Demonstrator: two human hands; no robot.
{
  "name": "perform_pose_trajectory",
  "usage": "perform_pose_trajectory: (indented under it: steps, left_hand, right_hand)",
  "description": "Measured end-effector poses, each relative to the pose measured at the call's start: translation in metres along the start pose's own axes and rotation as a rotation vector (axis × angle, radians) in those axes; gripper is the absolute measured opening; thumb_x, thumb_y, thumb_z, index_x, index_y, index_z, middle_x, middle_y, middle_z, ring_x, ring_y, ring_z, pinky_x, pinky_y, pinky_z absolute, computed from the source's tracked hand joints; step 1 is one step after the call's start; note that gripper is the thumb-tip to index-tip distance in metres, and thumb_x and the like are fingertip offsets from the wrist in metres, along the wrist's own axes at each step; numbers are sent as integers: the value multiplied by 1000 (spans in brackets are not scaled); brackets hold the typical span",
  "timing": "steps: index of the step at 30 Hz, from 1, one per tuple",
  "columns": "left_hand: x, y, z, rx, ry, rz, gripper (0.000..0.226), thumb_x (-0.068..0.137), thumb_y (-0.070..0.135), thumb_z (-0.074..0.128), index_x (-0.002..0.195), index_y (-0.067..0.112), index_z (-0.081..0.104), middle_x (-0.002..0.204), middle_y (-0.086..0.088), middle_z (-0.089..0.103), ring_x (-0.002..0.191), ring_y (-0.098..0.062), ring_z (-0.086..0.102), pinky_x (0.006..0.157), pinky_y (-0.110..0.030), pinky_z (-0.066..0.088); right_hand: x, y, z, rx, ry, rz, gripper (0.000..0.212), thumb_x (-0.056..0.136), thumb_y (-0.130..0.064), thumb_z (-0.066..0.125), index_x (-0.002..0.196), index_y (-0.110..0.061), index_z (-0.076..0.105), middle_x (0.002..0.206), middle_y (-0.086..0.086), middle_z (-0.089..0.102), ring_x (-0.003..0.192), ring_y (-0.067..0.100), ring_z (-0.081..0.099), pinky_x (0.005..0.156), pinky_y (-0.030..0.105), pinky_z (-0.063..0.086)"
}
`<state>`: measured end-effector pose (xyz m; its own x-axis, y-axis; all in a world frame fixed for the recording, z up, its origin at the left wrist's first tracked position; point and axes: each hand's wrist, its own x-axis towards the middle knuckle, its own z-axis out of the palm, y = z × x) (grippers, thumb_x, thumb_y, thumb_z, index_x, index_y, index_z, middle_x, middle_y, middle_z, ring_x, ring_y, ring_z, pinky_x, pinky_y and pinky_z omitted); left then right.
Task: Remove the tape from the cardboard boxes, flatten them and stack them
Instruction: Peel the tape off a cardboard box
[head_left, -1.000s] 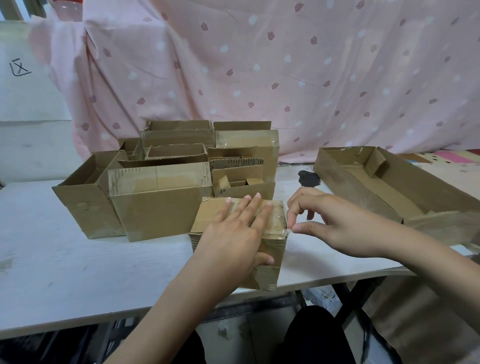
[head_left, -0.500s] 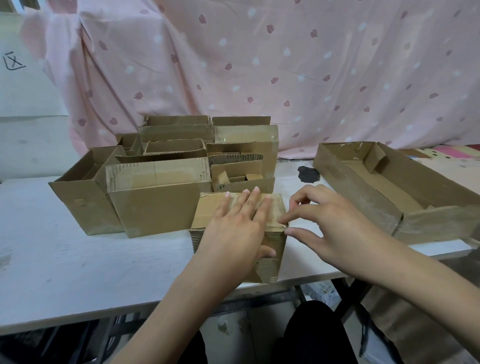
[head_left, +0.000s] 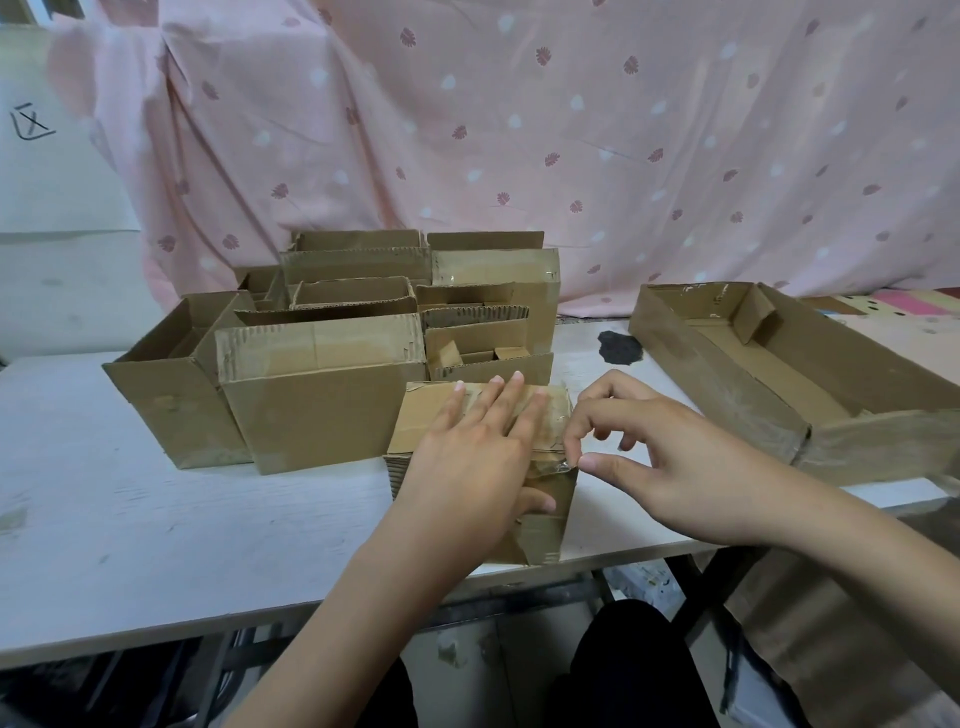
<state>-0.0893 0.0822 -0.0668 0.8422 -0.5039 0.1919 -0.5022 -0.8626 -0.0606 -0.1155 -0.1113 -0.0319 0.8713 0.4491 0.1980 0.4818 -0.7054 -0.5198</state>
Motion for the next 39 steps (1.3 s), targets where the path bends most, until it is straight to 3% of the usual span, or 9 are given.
perform_pose_trajectory:
  steps: [7, 12, 17, 22, 26, 29, 33, 36, 39]
  left_hand:
    - [1, -2, 1, -34, 21, 16, 96, 92, 64, 48, 157, 25, -9, 165, 0, -15, 152, -15, -11, 123, -39, -6]
    - [1, -6, 2, -49, 27, 24, 96, 91, 65, 48, 157, 26, -9, 165, 2, -16, 152, -14, -11, 124, -37, -7]
    - [2, -6, 2, -52, 39, 40, 96, 90, 66, 49, 158, 27, -7, 165, 4, -15, 152, -13, -12, 123, -36, -7]
    - [-1, -10, 1, -41, 29, 58, 95, 91, 67, 46, 157, 28, -9, 165, 5, -17, 151, -11, -13, 123, -35, -8]
    - [-2, -11, 3, -55, 53, 69, 102, 82, 81, 38, 158, 29, -7, 164, 6, -15, 151, -9, -12, 123, -33, -9]
    - [-2, -10, 5, -75, 85, 67, 111, 69, 91, 22, 158, 29, -5, 165, 7, -11, 151, -8, -10, 122, -32, -11]
    - [-2, -12, 6, -56, 97, 63, 95, 84, 82, 30, 157, 31, -5, 165, 8, -11, 151, -7, -10, 123, -32, -10]
    - [-1, -14, 6, -62, 111, 72, 94, 84, 81, 29, 157, 32, -3, 164, 9, -10, 151, -7, -8, 122, -30, -10]
    - [0, -20, 7, -62, 117, 101, 100, 74, 87, 11, 158, 34, 2, 164, 11, -6, 152, -6, -4, 119, -27, -14]
  right_hand:
    - [2, -4, -9, -37, -133, -38, 16, 100, -21, 56, 91, -33, 60, 106, -14, 43, 101, 7, 46, 83, 9, 34]
    - [1, -1, -17, -22, -203, -31, 7, 96, -27, 62, 90, -27, 57, 106, -10, 44, 100, 12, 46, 91, 26, 40]
    - [-1, 5, -7, 60, -119, 13, 30, 92, -42, 66, 73, -27, 47, 90, -9, 46, 86, 10, 49, 85, 23, 45]
    - [0, 12, -7, 177, -32, 54, 33, 90, -13, 69, 69, -16, 44, 78, -7, 55, 72, 10, 53, 76, 21, 44]
    - [1, 16, -3, 406, 40, 175, 31, 85, 10, 63, 68, -12, 50, 93, 5, 73, 90, 13, 73, 79, 27, 52]
    - [3, 15, -1, 414, 108, 230, 27, 82, 12, 59, 67, -9, 49, 99, 5, 73, 89, 14, 75, 77, 24, 54]
    - [3, 13, -1, 446, 158, 237, 26, 82, 13, 60, 68, -6, 49, 95, 6, 74, 86, 16, 76, 70, 16, 52]
    - [6, 13, 0, 503, 179, 249, 26, 83, 11, 65, 69, -4, 48, 94, 11, 75, 87, 21, 76, 77, 23, 58]
    - [7, 16, -3, 651, 158, 300, 29, 83, 16, 61, 68, -4, 45, 93, 18, 74, 89, 30, 75, 84, 34, 60]
